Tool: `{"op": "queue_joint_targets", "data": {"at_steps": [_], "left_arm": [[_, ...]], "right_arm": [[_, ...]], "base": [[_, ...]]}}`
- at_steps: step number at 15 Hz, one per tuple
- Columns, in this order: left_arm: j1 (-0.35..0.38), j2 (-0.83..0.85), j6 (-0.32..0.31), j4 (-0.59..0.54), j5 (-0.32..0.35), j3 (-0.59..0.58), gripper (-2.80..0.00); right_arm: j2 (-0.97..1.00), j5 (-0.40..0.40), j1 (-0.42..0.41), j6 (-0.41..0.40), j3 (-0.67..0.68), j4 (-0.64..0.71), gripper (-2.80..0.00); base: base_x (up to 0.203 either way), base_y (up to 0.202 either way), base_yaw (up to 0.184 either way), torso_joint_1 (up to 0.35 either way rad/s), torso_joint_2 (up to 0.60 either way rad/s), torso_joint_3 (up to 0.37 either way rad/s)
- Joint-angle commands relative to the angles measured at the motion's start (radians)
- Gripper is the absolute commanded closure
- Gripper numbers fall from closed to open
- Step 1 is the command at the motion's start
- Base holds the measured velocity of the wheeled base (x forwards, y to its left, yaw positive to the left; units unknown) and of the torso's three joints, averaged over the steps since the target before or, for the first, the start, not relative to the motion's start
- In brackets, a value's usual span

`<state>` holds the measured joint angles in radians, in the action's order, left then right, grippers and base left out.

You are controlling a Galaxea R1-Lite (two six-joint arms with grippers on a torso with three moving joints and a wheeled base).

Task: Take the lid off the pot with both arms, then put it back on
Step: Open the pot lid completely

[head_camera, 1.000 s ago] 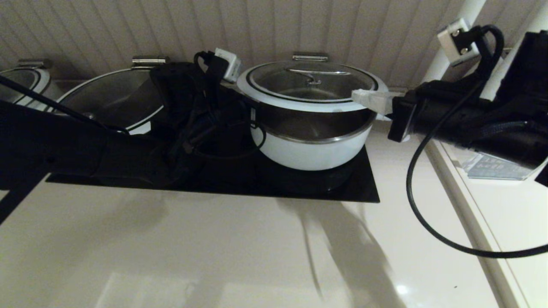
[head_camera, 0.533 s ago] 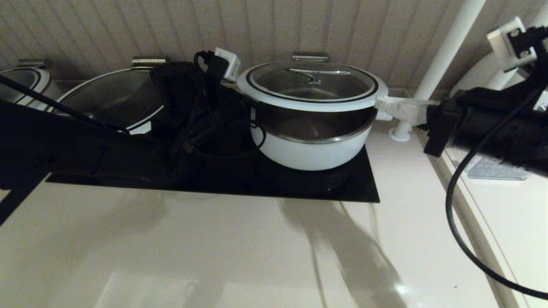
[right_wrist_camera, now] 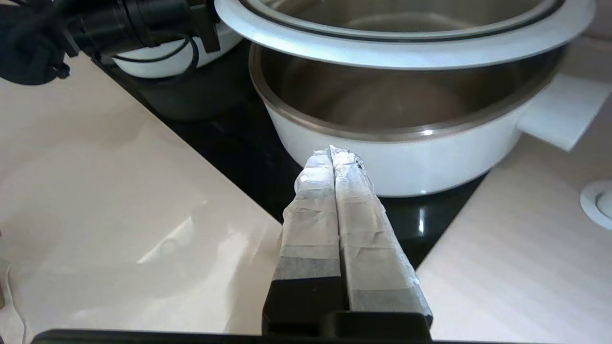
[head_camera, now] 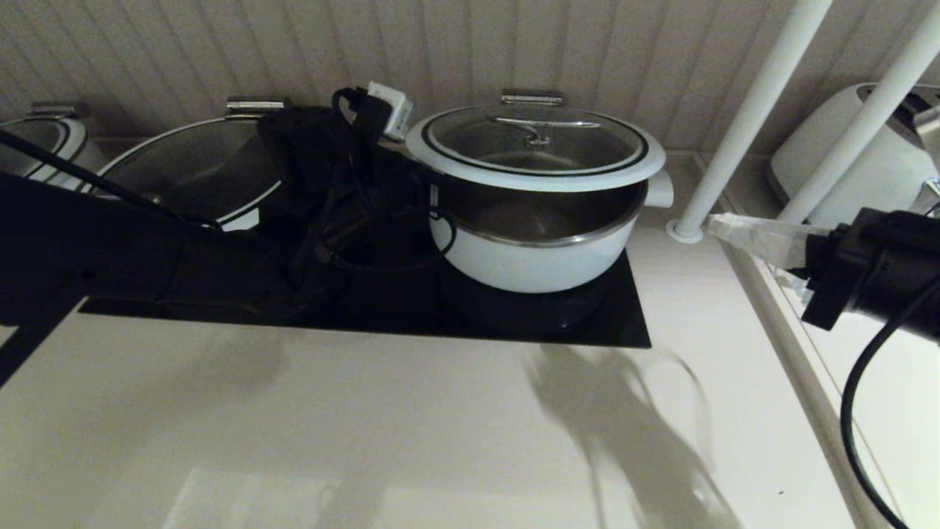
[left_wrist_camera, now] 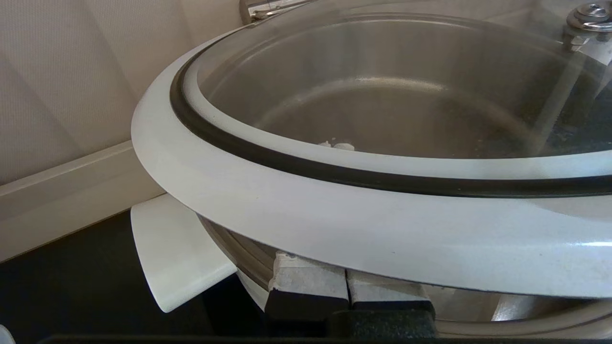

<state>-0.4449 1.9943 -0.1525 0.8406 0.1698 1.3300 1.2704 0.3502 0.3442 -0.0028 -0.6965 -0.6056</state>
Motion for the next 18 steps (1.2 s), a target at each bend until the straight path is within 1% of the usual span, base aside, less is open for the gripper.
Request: {"op": "queue_joint_targets", "data": {"at_steps": [1, 9, 13, 18], "left_arm": [[0.000, -0.005, -0.001, 0.006, 0.002, 0.000, 0.00], [0.005, -0.002, 0.001, 0.006, 0.000, -0.002, 0.00], [0.008, 0.004, 0.002, 0.008, 0.000, -0.003, 0.00], [0.012, 0.009, 0.002, 0.009, 0.002, -0.003, 0.00]], "right_arm": [[-0.008, 0.003, -0.002, 0.000, 0.016, -0.005, 0.00], [0.116, 0.007, -0.002, -0.006, 0.022, -0.034, 0.00], [0.204, 0.005, -0.002, -0.018, 0.016, -0.143, 0.00], [0.312, 0.004, -0.002, -0.026, -0.047, -0.240, 0.00]], "base": [[0.000, 0.000, 0.000, 0.000, 0.00, 0.000], [0.000, 0.000, 0.000, 0.000, 0.00, 0.000], [0.000, 0.000, 0.000, 0.000, 0.00, 0.000], [0.000, 0.000, 0.000, 0.000, 0.00, 0.000]]}}
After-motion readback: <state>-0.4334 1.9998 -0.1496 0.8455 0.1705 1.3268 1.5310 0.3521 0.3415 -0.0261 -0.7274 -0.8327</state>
